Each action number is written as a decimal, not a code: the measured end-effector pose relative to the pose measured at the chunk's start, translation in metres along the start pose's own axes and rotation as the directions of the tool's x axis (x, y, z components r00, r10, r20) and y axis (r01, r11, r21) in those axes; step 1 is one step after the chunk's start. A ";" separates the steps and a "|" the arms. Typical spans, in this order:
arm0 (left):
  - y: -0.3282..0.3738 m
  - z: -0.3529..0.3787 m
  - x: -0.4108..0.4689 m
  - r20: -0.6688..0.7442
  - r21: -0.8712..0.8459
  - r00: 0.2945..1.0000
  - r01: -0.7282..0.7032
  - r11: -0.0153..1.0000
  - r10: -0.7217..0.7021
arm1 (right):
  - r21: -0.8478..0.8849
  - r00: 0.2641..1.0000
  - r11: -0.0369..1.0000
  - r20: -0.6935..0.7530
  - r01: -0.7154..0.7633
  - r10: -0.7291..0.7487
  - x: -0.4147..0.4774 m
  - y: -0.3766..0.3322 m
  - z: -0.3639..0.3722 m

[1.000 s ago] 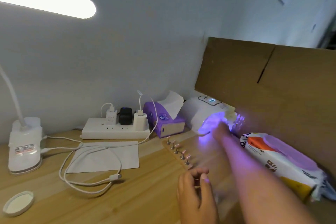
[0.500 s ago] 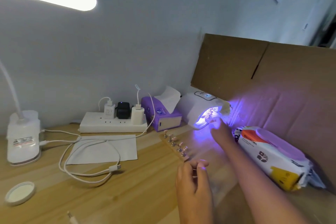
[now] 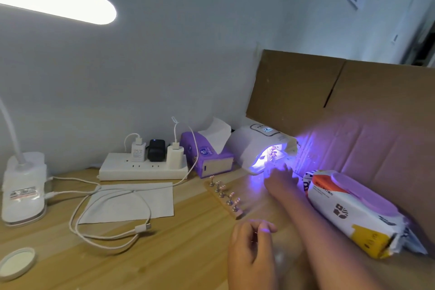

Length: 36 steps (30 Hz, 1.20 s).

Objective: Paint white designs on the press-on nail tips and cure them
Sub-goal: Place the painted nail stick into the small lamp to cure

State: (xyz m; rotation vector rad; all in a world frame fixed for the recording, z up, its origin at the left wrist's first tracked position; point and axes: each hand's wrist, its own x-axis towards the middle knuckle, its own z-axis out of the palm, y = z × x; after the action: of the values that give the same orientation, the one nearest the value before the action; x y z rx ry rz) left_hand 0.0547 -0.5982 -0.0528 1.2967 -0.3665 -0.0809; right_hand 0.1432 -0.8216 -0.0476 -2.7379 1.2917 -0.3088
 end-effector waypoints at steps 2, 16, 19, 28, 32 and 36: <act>-0.001 0.000 0.000 0.009 -0.006 1.000 -0.006 1.000 0.006 | -0.033 1.000 0.999 0.012 -0.020 0.020 -0.005 0.001 0.002; 0.001 0.000 -0.002 0.044 0.016 0.999 -0.010 1.000 0.009 | 0.180 0.998 0.984 -0.070 0.008 0.005 -0.021 0.005 -0.003; 0.002 0.000 -0.003 0.057 0.012 0.998 0.001 1.000 -0.002 | 0.257 0.997 0.966 -0.070 -0.019 0.038 -0.018 0.007 -0.003; 0.006 -0.002 -0.006 0.097 0.052 0.995 0.026 0.998 -0.030 | 0.354 0.993 0.933 -0.067 -0.068 0.098 -0.011 0.004 -0.008; 0.007 -0.003 -0.008 0.110 0.103 0.994 0.013 0.995 -0.024 | 0.327 0.982 0.940 -0.185 0.093 -0.033 -0.007 0.000 -0.008; 0.003 -0.003 -0.006 0.120 0.162 0.993 -0.019 0.987 -0.001 | 0.270 0.990 0.960 -0.136 0.079 -0.043 0.011 -0.018 -0.006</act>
State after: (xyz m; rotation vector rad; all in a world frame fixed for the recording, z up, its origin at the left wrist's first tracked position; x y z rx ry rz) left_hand 0.0495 -0.5932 -0.0514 1.4554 -0.4897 -0.1238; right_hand 0.1625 -0.8184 -0.0369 -2.5594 1.0966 -0.6298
